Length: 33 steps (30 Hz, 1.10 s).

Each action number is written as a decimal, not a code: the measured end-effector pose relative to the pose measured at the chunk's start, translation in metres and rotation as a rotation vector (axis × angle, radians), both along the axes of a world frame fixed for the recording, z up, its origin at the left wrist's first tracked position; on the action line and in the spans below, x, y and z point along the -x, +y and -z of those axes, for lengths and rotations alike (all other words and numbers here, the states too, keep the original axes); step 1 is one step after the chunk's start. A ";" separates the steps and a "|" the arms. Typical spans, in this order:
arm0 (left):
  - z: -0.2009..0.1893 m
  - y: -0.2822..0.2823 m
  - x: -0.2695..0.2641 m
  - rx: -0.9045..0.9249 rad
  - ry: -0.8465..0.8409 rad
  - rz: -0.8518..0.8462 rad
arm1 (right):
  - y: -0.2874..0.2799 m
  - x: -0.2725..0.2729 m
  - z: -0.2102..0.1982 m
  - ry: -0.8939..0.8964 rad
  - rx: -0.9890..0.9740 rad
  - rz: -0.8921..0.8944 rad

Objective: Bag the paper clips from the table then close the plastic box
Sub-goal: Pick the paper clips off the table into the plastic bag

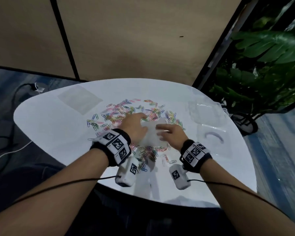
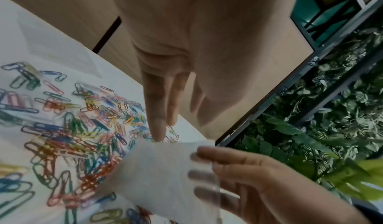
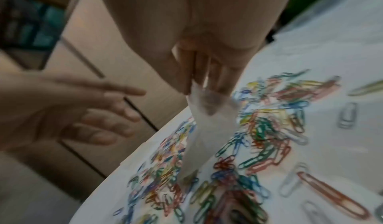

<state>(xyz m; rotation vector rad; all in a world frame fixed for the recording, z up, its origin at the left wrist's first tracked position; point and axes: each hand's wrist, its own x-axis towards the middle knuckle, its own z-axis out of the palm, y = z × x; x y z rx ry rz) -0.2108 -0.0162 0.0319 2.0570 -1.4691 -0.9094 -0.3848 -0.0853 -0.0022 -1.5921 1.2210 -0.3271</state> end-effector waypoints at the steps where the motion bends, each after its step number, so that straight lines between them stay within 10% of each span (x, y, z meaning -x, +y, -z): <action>1: 0.001 -0.001 0.000 -0.020 -0.023 0.006 | 0.001 -0.005 -0.006 -0.095 -0.058 0.028; 6: 0.003 0.002 -0.001 -0.156 0.059 0.081 | 0.002 -0.014 -0.032 -0.591 -0.411 0.127; 11: 0.000 -0.006 0.000 -0.201 0.464 -0.057 | 0.002 -0.020 -0.036 -0.673 -0.506 0.084; 16: -0.001 -0.007 -0.004 -0.082 0.311 -0.126 | 0.000 -0.014 -0.042 -0.653 -0.463 0.083; 20: 0.001 -0.010 -0.009 0.013 0.129 -0.169 | -0.029 0.020 -0.036 -0.181 -0.094 0.232; 25: -0.011 -0.008 -0.011 0.175 -0.082 -0.158 | -0.041 0.067 0.033 0.997 0.031 -0.227; 33: -0.024 -0.010 -0.027 0.288 -0.250 -0.125 | -0.011 0.032 0.081 0.779 0.297 -0.251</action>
